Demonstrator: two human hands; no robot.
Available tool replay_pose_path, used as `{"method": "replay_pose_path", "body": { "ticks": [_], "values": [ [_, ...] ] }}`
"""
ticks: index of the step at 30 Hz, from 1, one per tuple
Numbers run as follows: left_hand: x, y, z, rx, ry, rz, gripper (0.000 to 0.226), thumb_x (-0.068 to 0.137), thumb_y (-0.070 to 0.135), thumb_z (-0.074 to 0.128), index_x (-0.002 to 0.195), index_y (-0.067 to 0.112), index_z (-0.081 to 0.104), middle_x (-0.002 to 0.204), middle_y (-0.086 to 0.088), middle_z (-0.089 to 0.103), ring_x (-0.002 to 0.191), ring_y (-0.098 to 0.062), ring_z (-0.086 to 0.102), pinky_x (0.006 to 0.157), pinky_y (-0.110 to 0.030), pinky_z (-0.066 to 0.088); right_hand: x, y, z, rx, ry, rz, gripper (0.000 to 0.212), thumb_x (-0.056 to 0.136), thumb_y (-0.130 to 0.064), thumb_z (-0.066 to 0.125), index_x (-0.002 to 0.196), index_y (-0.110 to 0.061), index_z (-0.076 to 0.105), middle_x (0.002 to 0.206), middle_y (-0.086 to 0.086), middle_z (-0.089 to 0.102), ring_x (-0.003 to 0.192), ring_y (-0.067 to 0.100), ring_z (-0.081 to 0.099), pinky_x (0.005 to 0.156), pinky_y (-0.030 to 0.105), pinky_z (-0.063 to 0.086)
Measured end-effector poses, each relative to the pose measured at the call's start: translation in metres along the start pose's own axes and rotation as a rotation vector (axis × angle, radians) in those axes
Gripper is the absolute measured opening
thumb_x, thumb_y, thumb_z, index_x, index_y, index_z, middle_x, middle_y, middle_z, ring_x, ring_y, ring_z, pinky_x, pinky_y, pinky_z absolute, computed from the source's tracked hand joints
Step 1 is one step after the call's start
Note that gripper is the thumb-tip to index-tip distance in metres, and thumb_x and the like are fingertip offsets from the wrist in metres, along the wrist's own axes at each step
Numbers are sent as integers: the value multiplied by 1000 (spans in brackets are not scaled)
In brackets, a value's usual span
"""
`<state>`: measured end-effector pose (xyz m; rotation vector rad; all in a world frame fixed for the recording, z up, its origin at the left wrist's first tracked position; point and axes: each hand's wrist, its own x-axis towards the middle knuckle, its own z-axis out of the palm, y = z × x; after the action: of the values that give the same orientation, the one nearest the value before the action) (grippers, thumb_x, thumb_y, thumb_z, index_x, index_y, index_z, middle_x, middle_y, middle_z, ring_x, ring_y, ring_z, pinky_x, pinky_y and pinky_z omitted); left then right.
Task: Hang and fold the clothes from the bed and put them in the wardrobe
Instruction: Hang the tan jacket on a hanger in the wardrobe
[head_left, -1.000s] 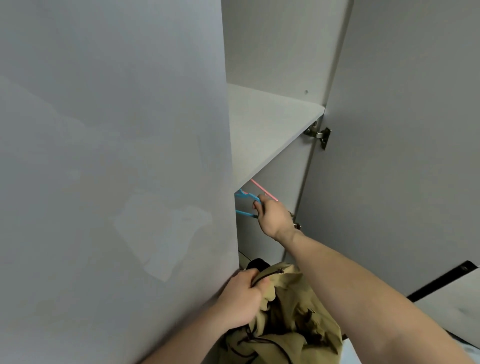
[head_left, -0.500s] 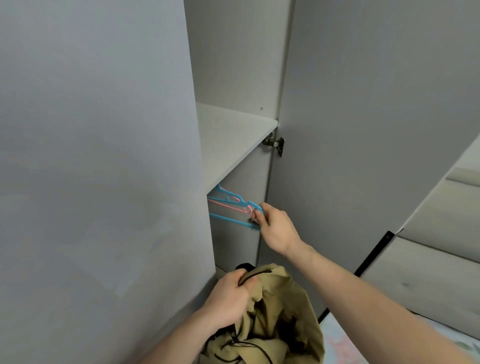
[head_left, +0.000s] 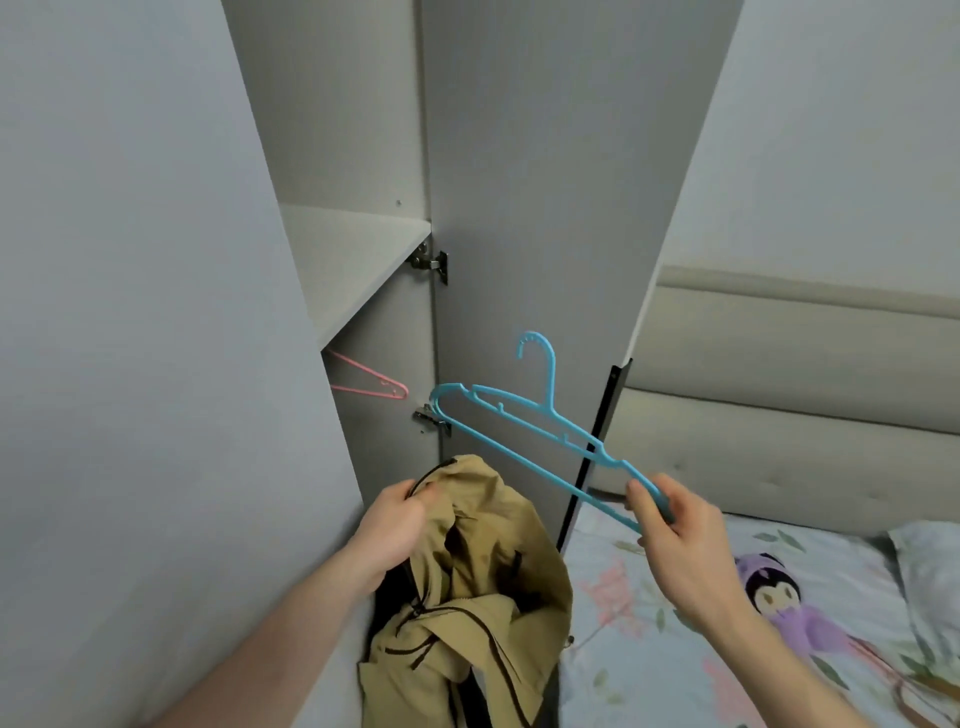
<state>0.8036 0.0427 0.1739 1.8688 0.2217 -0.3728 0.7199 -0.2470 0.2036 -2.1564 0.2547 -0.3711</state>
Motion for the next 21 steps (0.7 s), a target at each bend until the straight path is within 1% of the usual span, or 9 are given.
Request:
{"method": "replay_pose_path", "body": {
  "ticks": [3,5,7,9,12,13,16,18,21],
  "values": [
    [-7,10,6,-9,3,11,23,99,36,57,100,24,77,92,7,79,95,-18,73,99,-43,54,-38,8,-34,-9,110,51,49,98,-47,58,72,-5,52,56,-5,33,54,15,36,60,54,52],
    [-12,16,8,-6,9,29,23,98,36,57,96,23,77,90,6,79,94,-19,72,97,-42,54,-60,15,-53,0,167,93,56,94,-57,58,72,-5,54,56,2,40,55,20,43,60,54,53],
    [-16,22,8,5,10,53,24,97,36,57,95,23,77,90,5,79,94,-20,72,97,-41,54,-82,19,-68,16,202,125,63,94,-60,57,70,-2,53,61,18,51,54,25,48,56,51,52],
    [-19,27,7,27,19,79,25,96,34,56,93,21,77,90,3,78,94,-21,72,94,-40,54,-99,23,-78,32,235,141,67,95,-60,57,69,1,53,63,24,48,52,19,44,48,42,47],
    [-28,41,3,14,36,108,24,93,33,56,94,18,74,91,0,77,93,-22,70,84,-35,53,-125,19,-93,46,293,181,55,96,-42,62,69,6,59,55,10,36,49,17,35,37,15,34],
    [-30,47,1,-12,45,107,23,92,33,56,94,18,73,89,-2,76,90,-23,70,79,-34,53,-131,19,-97,49,305,196,51,96,-37,63,69,6,61,54,8,36,49,18,34,37,11,34],
    [-34,63,-5,-114,63,105,17,99,22,53,96,17,70,80,-3,72,74,-21,67,57,-26,47,-143,25,-102,40,325,224,48,95,-36,63,70,5,66,53,6,36,49,19,35,35,11,36],
    [-37,72,-8,-152,76,120,17,101,20,51,98,17,68,82,-4,71,72,-18,65,56,-26,45,-150,26,-103,40,351,232,44,95,-37,64,70,-1,70,50,3,40,49,19,40,35,13,38],
    [-46,85,-10,-159,85,152,19,102,19,51,92,20,67,84,-4,70,75,-19,65,60,-27,46,-161,22,-106,77,396,240,30,94,-39,64,74,-19,73,46,-6,49,51,18,48,37,14,40]
  ]
}}
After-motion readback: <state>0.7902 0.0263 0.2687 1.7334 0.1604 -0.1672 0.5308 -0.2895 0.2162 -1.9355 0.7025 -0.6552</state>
